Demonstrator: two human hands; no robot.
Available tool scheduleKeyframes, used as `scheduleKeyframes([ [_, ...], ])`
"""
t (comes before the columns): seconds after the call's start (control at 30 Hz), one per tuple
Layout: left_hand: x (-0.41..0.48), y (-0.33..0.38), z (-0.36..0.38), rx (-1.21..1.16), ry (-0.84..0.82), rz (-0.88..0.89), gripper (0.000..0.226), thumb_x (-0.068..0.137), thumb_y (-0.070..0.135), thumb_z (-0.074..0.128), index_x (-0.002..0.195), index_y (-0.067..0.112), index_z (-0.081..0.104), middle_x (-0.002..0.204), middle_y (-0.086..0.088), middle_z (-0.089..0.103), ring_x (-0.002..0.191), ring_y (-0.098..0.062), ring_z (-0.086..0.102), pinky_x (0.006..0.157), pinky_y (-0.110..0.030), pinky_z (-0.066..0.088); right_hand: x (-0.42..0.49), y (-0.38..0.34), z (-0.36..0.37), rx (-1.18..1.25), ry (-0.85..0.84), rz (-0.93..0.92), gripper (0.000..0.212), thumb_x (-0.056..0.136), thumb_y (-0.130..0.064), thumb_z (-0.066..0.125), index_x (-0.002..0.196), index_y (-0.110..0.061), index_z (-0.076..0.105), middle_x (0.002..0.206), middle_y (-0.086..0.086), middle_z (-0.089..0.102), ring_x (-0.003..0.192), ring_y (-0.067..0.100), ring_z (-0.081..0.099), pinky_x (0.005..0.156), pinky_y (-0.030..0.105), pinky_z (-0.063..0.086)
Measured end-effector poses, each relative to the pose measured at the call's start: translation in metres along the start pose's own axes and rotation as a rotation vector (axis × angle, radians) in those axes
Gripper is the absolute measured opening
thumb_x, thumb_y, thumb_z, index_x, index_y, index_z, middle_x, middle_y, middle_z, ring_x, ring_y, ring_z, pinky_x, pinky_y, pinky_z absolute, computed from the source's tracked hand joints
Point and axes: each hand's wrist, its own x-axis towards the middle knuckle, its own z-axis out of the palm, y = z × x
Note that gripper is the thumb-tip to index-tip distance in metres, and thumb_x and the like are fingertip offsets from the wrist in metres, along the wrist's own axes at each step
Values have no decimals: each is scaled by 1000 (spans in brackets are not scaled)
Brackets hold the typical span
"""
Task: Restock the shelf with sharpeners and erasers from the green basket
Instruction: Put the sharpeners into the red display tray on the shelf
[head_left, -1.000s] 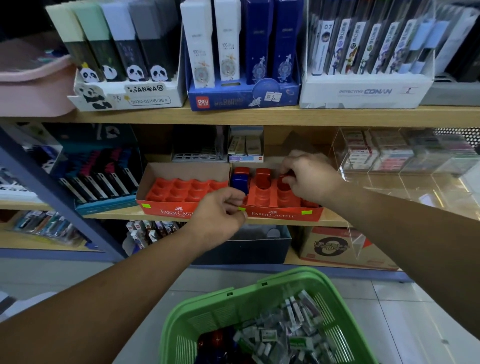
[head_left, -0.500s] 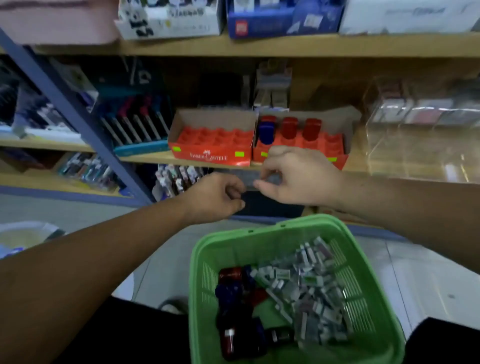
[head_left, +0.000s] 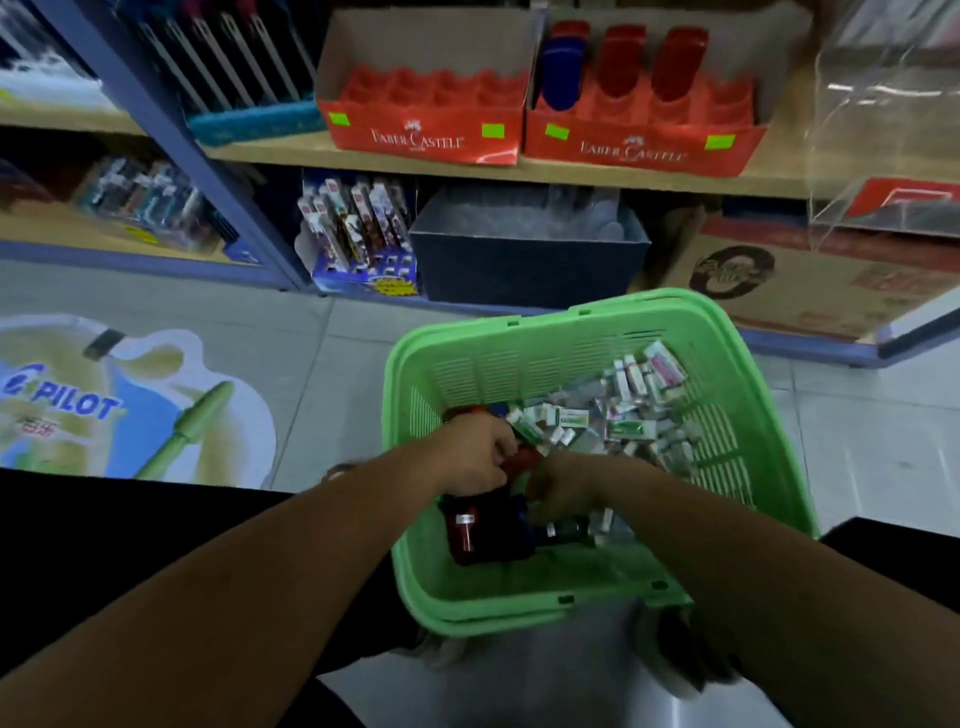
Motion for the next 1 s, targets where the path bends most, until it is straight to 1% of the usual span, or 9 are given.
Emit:
scheduleKeyframes([
  [0.07,5,-6,5,48,-55,-27,43,88,8,75,129,16,67,120,-7,68,109,-26,65,96,-40,57,11,5,21,13,-62,5,12,105,-20,61,114,-15,67,106,0,58,103,24,55,82,23,47],
  [0.13,10,-14,9,94,-81,-58,44,88,7,73,131,17,66,123,-6,66,111,-27,64,96,-41,56,31,13,40,6,-74,16,46,101,-34,66,143,-16,57,136,7,60,125,29,58,102,31,49],
  [0.23,16,-21,14,151,-84,-111,40,89,3,69,127,17,67,120,-7,66,110,-28,64,94,-40,56,44,19,49,61,-112,11,56,93,-49,71,144,-30,56,138,4,61,127,28,59,109,40,46],
  [0.4,24,-21,14,100,-67,-138,43,89,2,69,130,17,66,122,-7,65,109,-26,63,95,-40,56,53,27,48,199,-107,8,77,80,-55,82,147,-30,51,144,-3,58,124,23,59,112,43,46],
  [0.47,26,-22,13,93,-52,-141,42,89,3,69,129,17,66,121,-6,65,108,-26,63,94,-39,57,57,34,51,247,-125,32,74,74,-60,83,137,-32,55,138,1,62,113,23,64,101,44,55],
  [0.6,26,-23,16,113,-54,-141,43,89,4,69,128,19,66,119,-4,65,107,-24,64,93,-38,57,50,33,47,595,-129,47,57,88,-31,83,134,-30,49,135,1,53,114,27,61,75,36,60],
  [0.67,24,-23,16,118,-48,-130,43,88,3,69,128,20,67,120,-5,66,106,-24,64,92,-38,58,50,30,48,714,-117,48,52,91,-20,81,133,-31,52,134,-2,50,118,28,58,78,37,60],
  [0.8,17,-20,18,205,-83,-104,51,87,8,74,136,21,62,128,-5,65,113,-25,63,95,-38,56,52,23,42,793,-150,55,70,81,-12,89,135,-38,54,144,-2,50,128,32,54,94,45,57],
  [1.0,17,-22,23,343,-200,-77,73,83,24,84,148,25,51,140,-3,59,122,-27,59,98,-37,52,48,19,48,690,-206,44,60,77,-22,86,132,-25,62,128,7,66,114,28,65,100,47,58],
])
